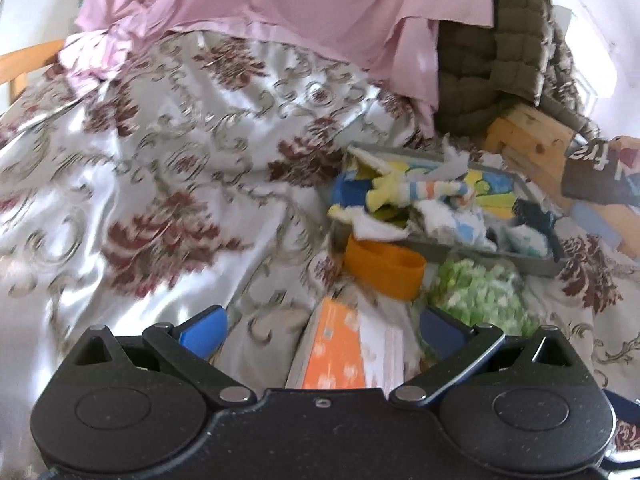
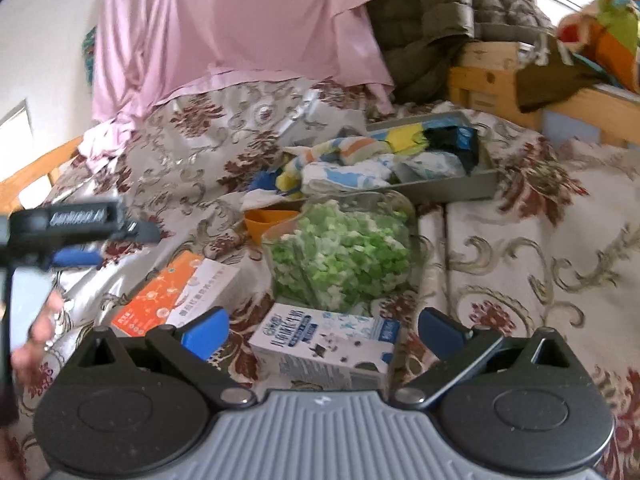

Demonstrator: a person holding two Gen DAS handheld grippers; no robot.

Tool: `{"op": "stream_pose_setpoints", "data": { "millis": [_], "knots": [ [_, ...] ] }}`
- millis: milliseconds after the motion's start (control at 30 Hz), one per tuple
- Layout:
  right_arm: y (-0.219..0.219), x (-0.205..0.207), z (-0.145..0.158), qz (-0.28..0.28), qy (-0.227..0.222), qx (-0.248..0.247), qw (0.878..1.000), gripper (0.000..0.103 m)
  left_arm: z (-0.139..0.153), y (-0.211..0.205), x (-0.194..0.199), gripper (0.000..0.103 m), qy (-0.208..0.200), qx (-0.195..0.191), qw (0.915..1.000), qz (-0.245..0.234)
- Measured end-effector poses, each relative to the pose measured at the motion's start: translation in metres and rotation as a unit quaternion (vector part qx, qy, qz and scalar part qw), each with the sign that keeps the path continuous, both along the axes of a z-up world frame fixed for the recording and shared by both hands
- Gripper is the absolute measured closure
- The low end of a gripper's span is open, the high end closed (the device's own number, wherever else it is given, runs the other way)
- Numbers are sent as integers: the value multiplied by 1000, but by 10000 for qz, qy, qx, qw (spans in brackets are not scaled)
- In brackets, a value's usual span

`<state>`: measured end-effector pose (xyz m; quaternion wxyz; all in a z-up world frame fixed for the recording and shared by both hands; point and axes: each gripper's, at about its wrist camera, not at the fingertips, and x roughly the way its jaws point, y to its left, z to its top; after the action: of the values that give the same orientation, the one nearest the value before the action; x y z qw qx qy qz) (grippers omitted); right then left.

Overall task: Organize soft objects
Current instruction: 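Move the left gripper to the white cloth while the right gripper approaches the orange band, then grasp the white cloth with the left gripper while the right gripper grasps the orange silicone band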

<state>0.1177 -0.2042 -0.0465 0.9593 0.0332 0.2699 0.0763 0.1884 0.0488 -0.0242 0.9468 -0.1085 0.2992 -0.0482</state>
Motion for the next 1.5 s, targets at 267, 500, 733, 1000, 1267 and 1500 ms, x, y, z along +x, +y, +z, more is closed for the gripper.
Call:
{"op": "stream_pose_setpoints", "data": {
  "millis": [267, 500, 733, 1000, 1267, 1500],
  "knots": [
    [25, 37, 8, 570, -94, -523, 9970, 0, -3, 12, 63, 1, -210, -543, 9977, -356],
    [46, 85, 22, 1272, 11, -937, 9874, 0, -21, 29, 118, 1, -205, -1361, 9880, -703],
    [78, 143, 24, 1906, 292, -1559, 9688, 0, -48, 40, 177, 1, 454, -2234, 9680, -1046],
    [108, 203, 8, 2257, 895, -2352, 9411, 0, -72, 37, 213, 6, 939, -2818, 9442, -1427],
    [119, 244, 0, 2460, 1578, -2517, 9226, 1, -85, 27, 239, 24, 1390, -3121, 9247, -1681],
    [125, 267, -13, 2535, 2134, -2276, 9156, 1, -92, 30, 250, 31, 1734, -3311, 9140, -1577]
  ]
}}
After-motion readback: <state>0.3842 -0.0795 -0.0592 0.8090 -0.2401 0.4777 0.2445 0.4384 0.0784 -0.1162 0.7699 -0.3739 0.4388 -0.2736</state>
